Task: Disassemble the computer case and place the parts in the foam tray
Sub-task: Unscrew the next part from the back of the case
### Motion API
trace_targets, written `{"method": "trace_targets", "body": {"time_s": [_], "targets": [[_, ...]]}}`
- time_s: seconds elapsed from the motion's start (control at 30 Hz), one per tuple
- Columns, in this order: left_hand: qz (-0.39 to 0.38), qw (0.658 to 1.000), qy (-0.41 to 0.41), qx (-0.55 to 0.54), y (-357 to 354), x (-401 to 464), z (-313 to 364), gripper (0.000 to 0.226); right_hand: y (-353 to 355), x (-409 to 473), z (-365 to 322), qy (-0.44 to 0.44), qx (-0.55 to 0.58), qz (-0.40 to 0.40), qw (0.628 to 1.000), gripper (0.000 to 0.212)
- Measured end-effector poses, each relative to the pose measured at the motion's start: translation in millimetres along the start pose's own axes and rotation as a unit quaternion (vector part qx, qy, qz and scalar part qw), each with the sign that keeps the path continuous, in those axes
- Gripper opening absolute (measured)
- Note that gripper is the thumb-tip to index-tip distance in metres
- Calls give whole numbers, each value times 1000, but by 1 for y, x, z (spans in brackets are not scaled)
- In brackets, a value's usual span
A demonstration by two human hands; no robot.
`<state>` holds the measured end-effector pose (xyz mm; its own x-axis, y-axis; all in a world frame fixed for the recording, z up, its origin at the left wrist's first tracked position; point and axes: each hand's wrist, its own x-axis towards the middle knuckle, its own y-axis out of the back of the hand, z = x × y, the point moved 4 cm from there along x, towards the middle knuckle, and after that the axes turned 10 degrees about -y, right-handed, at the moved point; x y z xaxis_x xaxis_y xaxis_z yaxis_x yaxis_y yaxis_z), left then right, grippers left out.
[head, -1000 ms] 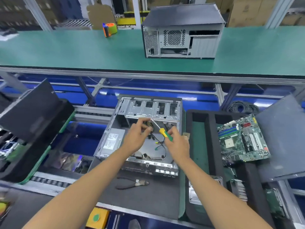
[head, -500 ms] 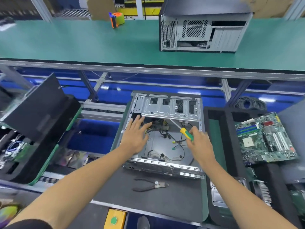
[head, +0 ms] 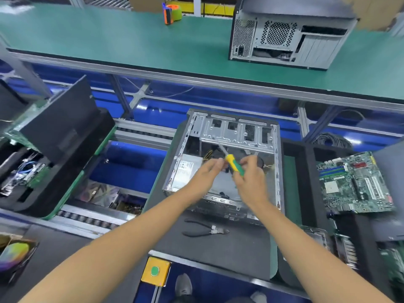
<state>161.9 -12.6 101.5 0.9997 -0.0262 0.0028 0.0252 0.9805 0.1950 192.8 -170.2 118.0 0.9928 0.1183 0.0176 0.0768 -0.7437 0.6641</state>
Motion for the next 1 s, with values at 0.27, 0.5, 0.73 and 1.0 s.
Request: {"method": "trace_targets", "body": {"time_s": [0.27,0.5,0.73,1.0], "targets": [[173,982,-44,-65,43,-36,-7,17,-53,-26,-19,107,-83,-164,977,52],[181,982,-55,27,55,-90,-35,12,-78,-25,-6,136,-230,-336,903,43],[105,986,-32,125,20,-142,-73,36,-76,-26,-4,144,-226,-330,905,40],[93,991,8,96,2,-162,-84,58,-76,-27,-5,134,-232,-315,910,31]]}}
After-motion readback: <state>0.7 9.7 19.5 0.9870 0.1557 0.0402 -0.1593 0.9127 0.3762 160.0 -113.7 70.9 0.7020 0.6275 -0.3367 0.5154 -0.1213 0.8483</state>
